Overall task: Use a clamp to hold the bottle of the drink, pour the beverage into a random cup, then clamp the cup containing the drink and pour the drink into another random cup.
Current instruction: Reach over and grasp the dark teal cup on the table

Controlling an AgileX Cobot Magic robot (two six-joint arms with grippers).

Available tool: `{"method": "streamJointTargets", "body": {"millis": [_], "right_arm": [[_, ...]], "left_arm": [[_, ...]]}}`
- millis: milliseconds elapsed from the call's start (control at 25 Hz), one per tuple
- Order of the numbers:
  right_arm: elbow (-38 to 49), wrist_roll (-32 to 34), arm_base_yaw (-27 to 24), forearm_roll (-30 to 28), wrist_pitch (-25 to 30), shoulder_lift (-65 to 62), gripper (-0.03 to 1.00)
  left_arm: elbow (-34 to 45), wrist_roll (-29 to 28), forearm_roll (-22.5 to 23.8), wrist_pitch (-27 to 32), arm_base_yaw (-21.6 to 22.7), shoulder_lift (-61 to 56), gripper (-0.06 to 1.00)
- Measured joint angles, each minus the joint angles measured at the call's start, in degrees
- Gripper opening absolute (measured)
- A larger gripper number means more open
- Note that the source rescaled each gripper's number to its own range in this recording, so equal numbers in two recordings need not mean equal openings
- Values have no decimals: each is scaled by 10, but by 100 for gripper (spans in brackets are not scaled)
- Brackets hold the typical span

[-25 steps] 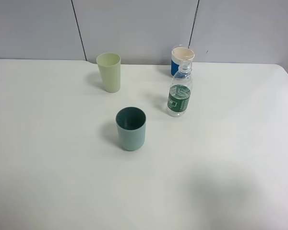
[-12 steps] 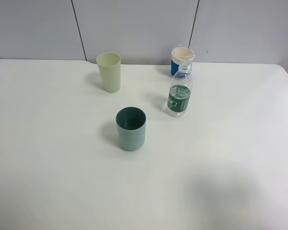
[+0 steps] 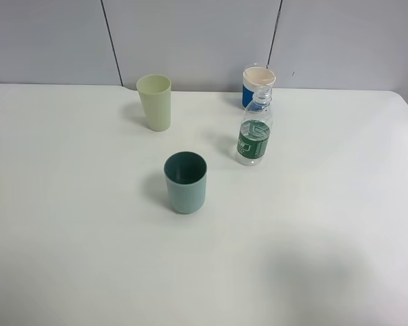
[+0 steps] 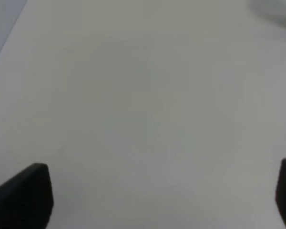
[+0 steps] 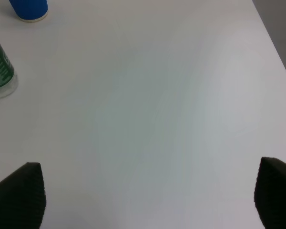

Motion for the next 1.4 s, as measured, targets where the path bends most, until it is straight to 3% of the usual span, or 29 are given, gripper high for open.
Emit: {"method": "streamJointTargets", "body": {"millis": [240, 520, 720, 960, 1120, 1400], "right_arm": [[0, 0, 0, 0, 0, 0, 70], [0, 0, 0, 0, 0, 0, 70], [0, 0, 0, 0, 0, 0, 70], [0, 0, 0, 0, 0, 0, 70], [0, 0, 0, 0, 0, 0, 70], [0, 0, 0, 0, 0, 0, 70]], "left_arm": [[-5, -1, 6, -8, 0, 35, 81], [-28, 3, 6, -107, 0, 145, 81], [-28, 54, -15, -159, 0, 237, 81], [-28, 135, -58, -179, -3, 338, 83], [-28, 168, -70, -184, -37, 391, 97], [-28, 177, -73, -188, -115, 453, 98]]}}
